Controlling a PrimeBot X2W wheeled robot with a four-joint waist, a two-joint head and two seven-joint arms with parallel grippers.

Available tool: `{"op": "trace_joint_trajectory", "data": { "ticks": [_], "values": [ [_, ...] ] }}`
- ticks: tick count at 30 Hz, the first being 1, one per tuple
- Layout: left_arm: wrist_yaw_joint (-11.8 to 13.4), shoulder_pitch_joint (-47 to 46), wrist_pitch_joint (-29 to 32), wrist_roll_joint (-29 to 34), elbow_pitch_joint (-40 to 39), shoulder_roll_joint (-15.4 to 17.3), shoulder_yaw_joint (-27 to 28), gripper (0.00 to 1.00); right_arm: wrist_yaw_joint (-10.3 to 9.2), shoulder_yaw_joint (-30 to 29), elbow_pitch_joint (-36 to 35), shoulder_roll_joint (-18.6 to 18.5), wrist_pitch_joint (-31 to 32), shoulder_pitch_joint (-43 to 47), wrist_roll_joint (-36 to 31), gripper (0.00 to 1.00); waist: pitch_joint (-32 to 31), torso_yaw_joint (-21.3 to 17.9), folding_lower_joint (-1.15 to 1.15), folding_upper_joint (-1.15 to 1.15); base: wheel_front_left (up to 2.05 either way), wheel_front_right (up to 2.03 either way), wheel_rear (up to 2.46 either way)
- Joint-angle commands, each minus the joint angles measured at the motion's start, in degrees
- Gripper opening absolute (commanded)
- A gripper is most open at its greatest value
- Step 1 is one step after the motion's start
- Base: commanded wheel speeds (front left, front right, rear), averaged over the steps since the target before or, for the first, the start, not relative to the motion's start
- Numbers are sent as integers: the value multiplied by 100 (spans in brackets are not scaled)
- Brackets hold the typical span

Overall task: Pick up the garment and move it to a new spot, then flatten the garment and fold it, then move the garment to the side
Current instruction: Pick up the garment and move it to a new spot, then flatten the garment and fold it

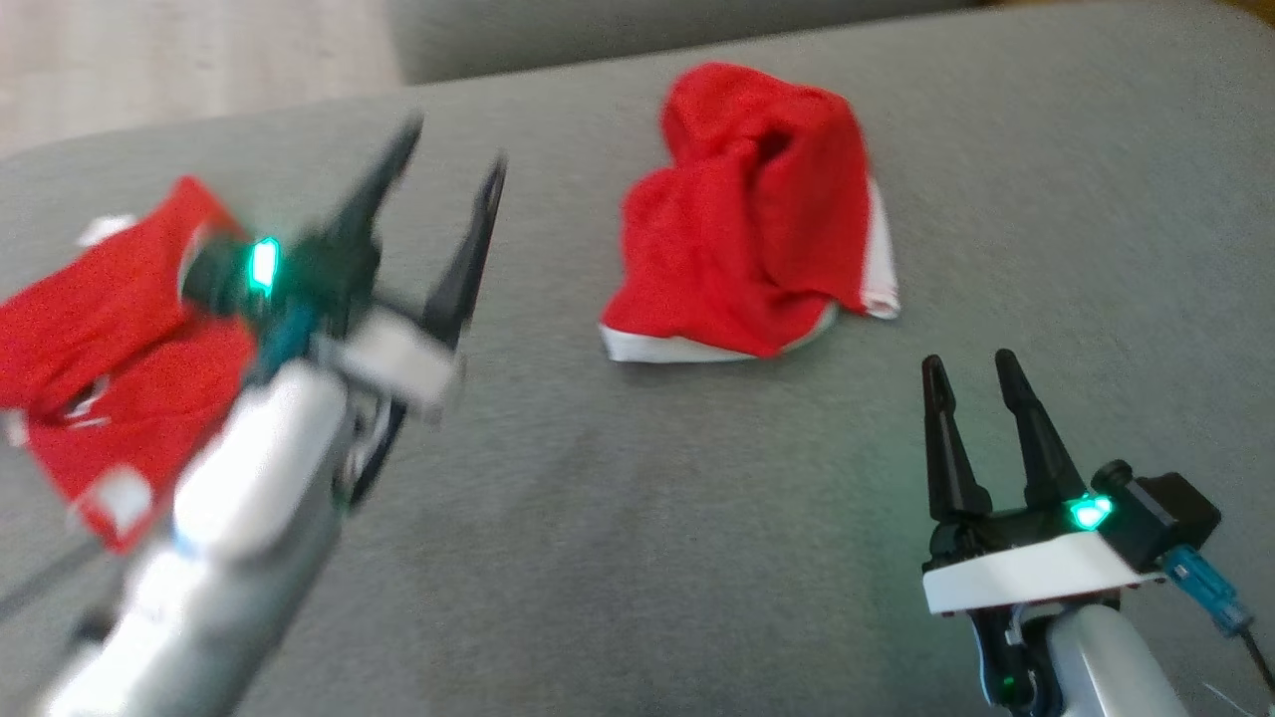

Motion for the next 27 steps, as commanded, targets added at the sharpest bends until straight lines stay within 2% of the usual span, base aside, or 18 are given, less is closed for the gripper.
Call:
{"op": "trace_joint_trajectory", "data": {
  "ticks": [1,4,7,11,14,19,27],
  "values": [
    [190,293,-63,-91,-356,288,343,100,44,71,-141,-31,-61,-18,-83,100,-361,470,0,0,0,0,0],
    [474,1122,-80,-289,-770,388,540,100,44,-12,-86,-31,-61,83,-164,100,-508,693,0,0,0,0,0],
    [891,1909,-87,-297,-1216,492,810,100,44,-137,-82,-31,-61,191,-178,100,-601,884,0,0,0,0,0],
    [1218,2860,-89,-200,-1847,347,1129,100,44,-161,-74,-31,-61,307,-272,100,-684,1067,0,0,0,0,0],
    [1413,3413,-89,-31,-2140,93,1313,100,44,-151,-59,-31,-61,351,-330,100,-728,1117,0,0,0,0,0],
    [1363,3823,-90,190,-2339,-367,1628,100,44,-149,-54,-31,-61,345,-328,100,-740,1123,0,0,0,0,0],
    [986,3662,-90,577,-2292,-567,1803,100,44,-146,-78,-31,-61,233,-441,100,-567,1132,0,0,0,0,0]
  ]
}}
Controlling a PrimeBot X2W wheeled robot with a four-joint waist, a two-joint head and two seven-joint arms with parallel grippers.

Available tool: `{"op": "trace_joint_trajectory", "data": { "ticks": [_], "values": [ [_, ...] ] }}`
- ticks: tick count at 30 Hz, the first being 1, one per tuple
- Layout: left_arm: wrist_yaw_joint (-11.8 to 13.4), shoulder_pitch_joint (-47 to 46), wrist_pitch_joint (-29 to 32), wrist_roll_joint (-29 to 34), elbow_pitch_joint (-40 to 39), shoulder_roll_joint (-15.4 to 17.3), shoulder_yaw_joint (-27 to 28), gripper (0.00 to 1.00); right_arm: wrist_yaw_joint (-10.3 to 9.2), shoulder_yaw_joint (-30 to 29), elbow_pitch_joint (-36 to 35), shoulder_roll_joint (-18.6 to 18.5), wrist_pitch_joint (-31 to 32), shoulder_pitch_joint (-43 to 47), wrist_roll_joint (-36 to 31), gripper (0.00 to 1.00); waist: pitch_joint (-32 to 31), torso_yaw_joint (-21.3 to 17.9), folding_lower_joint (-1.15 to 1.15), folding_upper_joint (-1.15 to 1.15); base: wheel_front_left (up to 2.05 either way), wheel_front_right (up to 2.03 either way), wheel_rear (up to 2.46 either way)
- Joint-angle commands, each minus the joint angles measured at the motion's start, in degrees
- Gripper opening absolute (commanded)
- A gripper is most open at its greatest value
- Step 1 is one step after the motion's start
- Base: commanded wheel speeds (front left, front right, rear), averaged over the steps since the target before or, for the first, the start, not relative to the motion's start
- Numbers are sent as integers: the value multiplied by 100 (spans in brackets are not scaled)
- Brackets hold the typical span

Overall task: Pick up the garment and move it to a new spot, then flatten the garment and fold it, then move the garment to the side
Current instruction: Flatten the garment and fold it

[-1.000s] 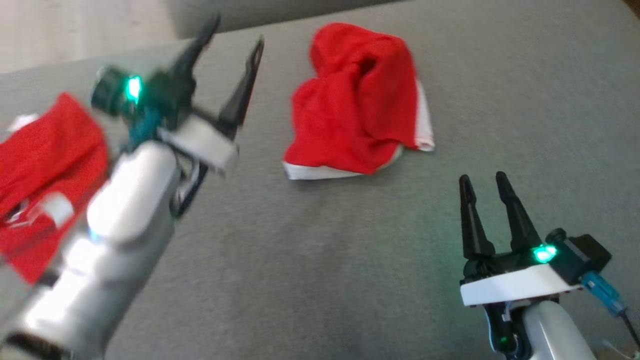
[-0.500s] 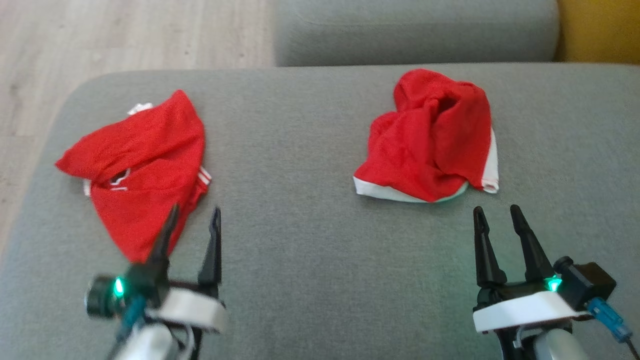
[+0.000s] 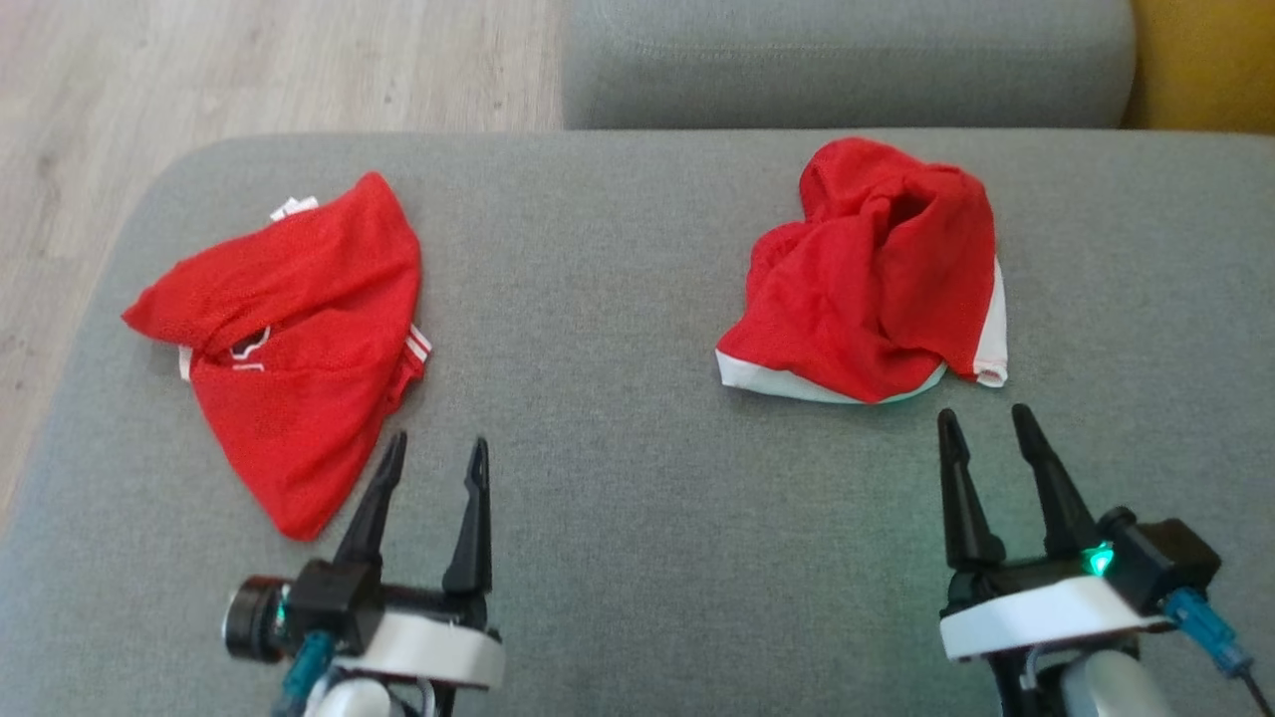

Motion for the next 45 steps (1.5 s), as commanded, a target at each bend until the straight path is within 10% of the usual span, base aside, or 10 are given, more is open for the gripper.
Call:
{"op": "trace_joint_trajectory", "data": {
  "ticks": [1,30,31,32,33,45],
  "values": [
    [-23,-363,-54,45,-139,20,266,100,44,84,-176,-33,-61,-273,-36,100,91,12,0,0,0,0,0],
    [-727,-885,-54,616,447,-681,738,100,44,-2448,4802,-33,-27,-3534,-1240,100,920,574,0,0,0,0,0],
    [-736,-886,-54,625,458,-691,759,100,44,-2396,4934,-33,-34,-3586,-1203,89,900,560,0,0,0,0,0],
    [-745,-885,-54,634,468,-698,781,100,44,-2343,5048,-33,-41,-3632,-1171,11,881,545,0,0,0,0,0],
    [-754,-880,-54,643,478,-704,806,100,44,-2284,5124,-33,-48,-3676,-1146,0,852,525,0,0,0,0,0],
    [-855,-657,-54,649,542,-778,1034,100,44,-2639,3827,-33,-60,-3857,-1100,0,356,295,0,0,0,0,0]
  ]
}}
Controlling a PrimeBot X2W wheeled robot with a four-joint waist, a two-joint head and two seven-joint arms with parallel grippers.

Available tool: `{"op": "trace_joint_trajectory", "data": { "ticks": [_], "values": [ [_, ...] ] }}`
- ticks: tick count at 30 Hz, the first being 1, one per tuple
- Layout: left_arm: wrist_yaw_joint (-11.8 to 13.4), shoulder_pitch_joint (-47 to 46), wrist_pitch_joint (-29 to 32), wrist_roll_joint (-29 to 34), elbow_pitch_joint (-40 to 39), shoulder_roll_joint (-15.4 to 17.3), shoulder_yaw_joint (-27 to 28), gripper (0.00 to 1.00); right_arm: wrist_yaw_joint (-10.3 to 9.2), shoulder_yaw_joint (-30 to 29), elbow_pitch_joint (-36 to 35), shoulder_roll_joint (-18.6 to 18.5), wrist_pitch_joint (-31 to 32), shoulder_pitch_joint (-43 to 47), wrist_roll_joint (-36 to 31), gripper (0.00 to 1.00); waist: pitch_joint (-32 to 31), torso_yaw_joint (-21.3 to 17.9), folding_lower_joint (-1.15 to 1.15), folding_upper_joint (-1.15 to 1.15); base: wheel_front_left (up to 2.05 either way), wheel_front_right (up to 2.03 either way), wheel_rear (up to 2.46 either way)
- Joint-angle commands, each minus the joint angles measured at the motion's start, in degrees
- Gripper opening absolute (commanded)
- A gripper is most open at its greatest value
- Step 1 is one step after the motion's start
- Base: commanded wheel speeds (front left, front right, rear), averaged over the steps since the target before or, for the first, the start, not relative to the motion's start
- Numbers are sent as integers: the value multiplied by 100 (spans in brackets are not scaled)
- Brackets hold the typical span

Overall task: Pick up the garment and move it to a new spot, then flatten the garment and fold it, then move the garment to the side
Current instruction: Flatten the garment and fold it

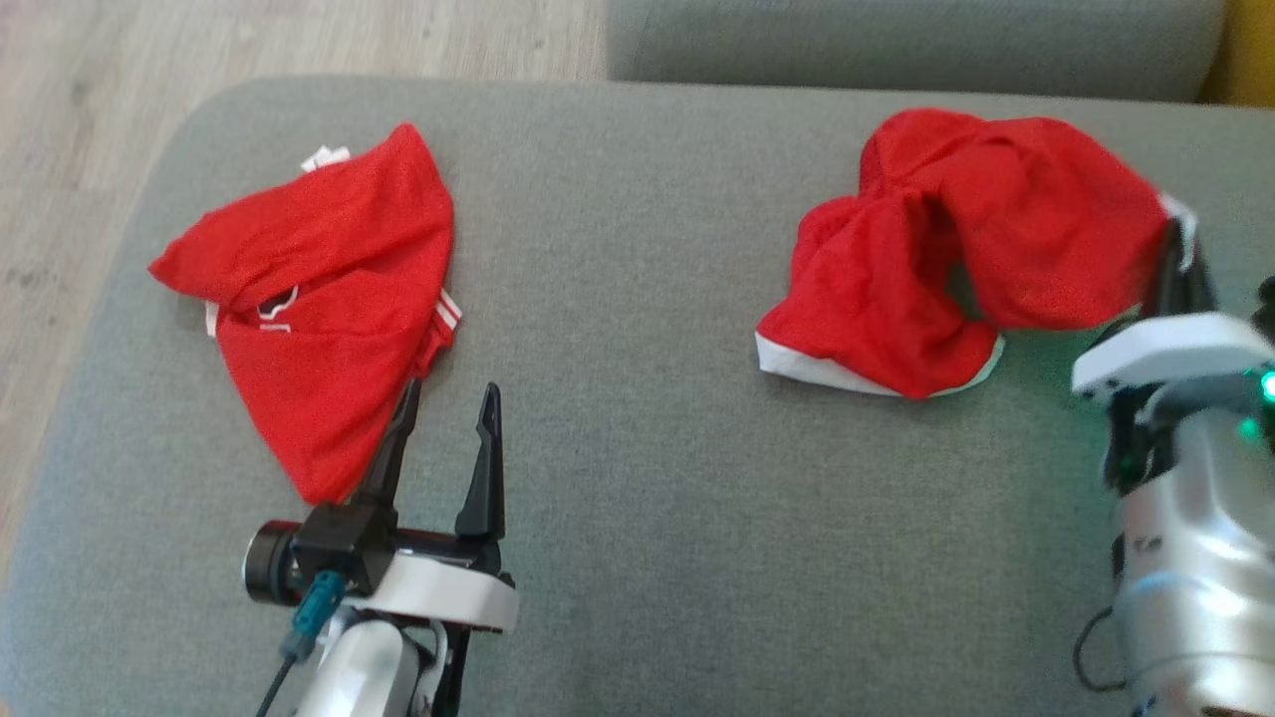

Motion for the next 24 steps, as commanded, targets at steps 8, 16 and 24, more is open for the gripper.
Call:
{"op": "trace_joint_trajectory", "data": {
  "ticks": [8,16,24],
  "values": [
    [-51,64,-53,24,-190,-61,321,100,44,56,-840,-268,706,-1672,-1154,0,-347,150,0,0,0,0,0],
    [-40,155,-53,-12,-188,-101,332,100,44,1116,-274,-1160,598,-3217,-2185,0,-530,693,0,0,0,0,0],
    [-26,330,-53,-25,-227,-112,447,100,44,1470,118,-965,-1,-3846,-2388,0,-603,875,0,0,0,0,0]
  ]
}}
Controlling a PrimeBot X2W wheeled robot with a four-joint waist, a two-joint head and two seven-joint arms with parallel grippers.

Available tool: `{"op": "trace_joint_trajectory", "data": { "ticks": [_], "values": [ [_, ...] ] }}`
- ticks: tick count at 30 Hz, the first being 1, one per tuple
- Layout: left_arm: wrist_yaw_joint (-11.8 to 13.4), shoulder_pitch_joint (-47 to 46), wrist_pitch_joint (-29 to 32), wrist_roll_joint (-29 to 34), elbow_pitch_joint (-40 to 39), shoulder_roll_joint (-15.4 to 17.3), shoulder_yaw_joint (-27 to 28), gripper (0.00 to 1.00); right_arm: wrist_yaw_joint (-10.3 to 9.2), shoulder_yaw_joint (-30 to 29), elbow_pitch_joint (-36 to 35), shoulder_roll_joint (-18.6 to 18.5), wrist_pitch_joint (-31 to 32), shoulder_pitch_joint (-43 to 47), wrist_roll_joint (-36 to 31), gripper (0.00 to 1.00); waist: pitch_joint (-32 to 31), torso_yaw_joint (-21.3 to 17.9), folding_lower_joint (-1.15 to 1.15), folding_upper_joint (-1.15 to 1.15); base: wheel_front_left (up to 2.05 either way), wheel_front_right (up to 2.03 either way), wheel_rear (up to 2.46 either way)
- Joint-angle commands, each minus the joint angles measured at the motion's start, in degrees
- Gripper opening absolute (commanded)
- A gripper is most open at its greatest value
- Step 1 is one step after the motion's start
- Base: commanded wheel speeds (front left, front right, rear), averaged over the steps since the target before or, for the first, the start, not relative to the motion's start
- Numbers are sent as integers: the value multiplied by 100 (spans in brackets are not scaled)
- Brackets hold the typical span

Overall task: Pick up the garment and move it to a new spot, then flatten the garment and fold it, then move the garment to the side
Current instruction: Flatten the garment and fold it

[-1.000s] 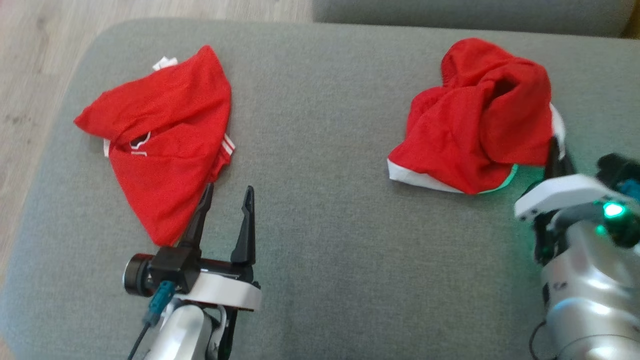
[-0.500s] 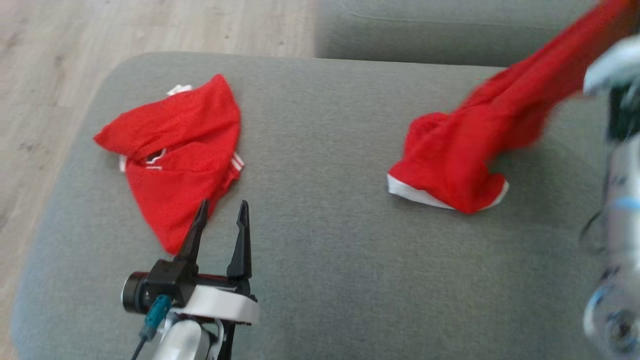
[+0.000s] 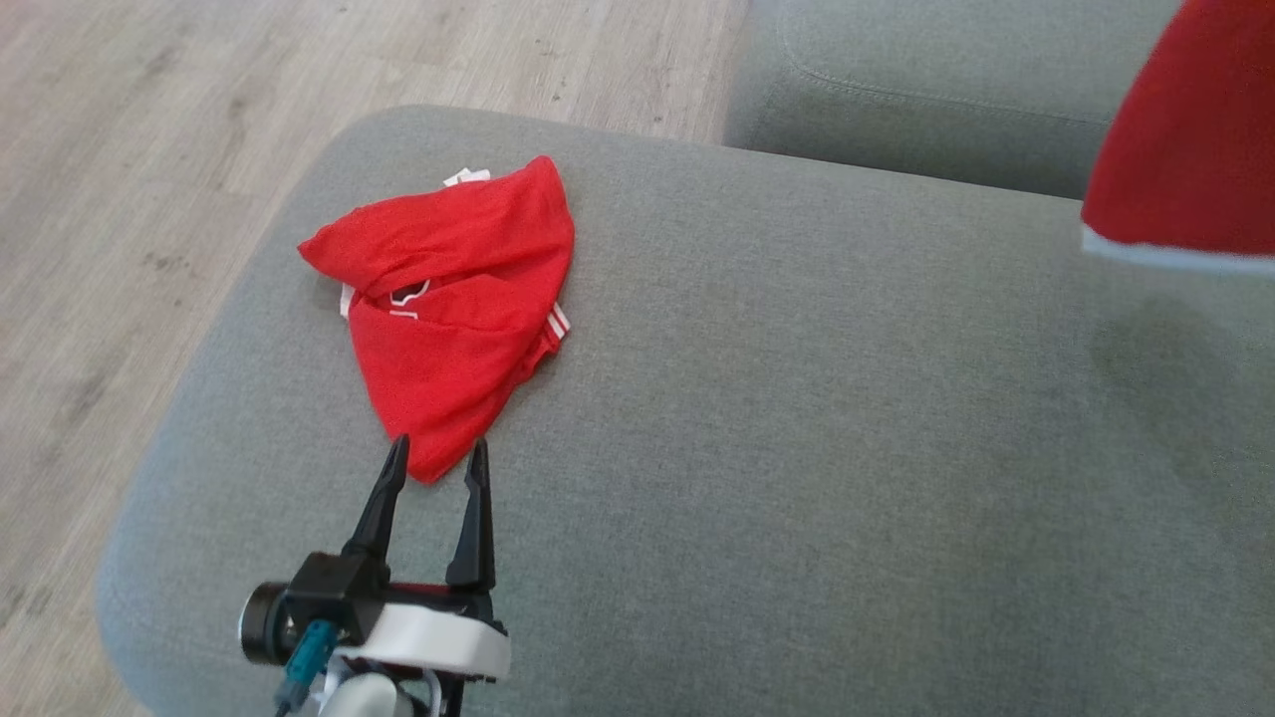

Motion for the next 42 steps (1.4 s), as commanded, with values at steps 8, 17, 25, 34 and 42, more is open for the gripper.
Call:
{"op": "trace_joint_trajectory", "data": {
  "ticks": [8,17,25,34,42],
  "values": [
    [32,-105,-53,33,-234,-13,278,100,42,1783,-117,726,-66,1798,1166,0,-72,-306,1,0,0,0,0],
    [-13,-4,-53,105,-188,1,380,100,42,4266,-354,787,286,3929,2900,0,-288,-1004,1,0,0,0,0],
    [-51,-31,-53,136,-208,-4,381,100,42,5742,-1769,-975,1853,4854,4060,0,-332,-1659,1,0,0,0,0],
    [-44,-126,-53,85,-209,-13,273,100,42,5538,-3297,-3115,3245,5318,4164,0,-268,-1951,1,0,0,0,0],
    [-50,-202,-53,83,-166,-15,259,100,42,3829,-3701,-2798,2886,5823,3823,100,-173,-1949,1,0,0,0,0]
  ]
}}
